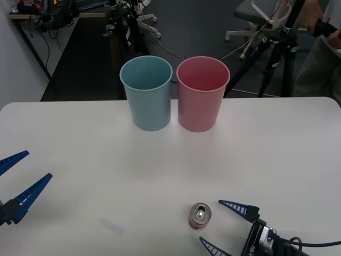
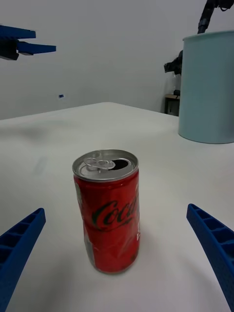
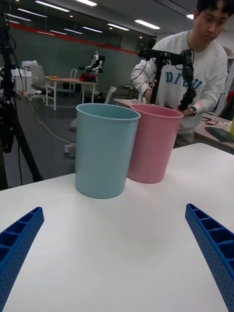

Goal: Grasp the object on the table and drop it into the matching bin: aluminum can to the light blue bin, PET bottle to the pink bin.

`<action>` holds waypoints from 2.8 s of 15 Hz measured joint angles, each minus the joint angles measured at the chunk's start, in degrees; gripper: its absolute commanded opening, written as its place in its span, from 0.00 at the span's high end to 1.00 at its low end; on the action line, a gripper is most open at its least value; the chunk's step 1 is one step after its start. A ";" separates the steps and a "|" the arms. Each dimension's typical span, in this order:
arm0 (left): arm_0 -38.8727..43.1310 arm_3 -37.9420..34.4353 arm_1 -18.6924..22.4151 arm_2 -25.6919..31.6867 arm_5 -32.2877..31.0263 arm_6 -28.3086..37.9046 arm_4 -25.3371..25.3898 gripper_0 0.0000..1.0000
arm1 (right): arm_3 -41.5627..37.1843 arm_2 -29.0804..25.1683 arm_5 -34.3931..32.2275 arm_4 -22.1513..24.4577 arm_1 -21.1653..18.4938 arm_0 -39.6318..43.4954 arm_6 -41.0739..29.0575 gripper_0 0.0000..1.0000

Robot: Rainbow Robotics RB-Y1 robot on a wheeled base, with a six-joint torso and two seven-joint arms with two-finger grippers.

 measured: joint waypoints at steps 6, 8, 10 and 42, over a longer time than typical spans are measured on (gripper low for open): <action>0.00 0.00 0.00 0.00 0.00 0.00 0.00 0.00 | 0.00 3.74 5.38 0.43 1.97 -2.11 0.24 0.00; 0.00 0.00 0.00 0.00 0.00 0.00 0.00 0.00 | 0.00 4.72 6.97 0.43 2.48 -2.75 0.39 0.00; 0.00 0.00 0.00 0.00 0.00 0.00 0.00 0.00 | 0.00 5.58 8.01 0.53 2.95 -3.38 0.48 0.00; -0.01 0.00 0.00 0.00 0.00 0.00 0.00 0.00 | -46.74 12.57 39.02 16.00 -4.87 2.18 -40.29 1.00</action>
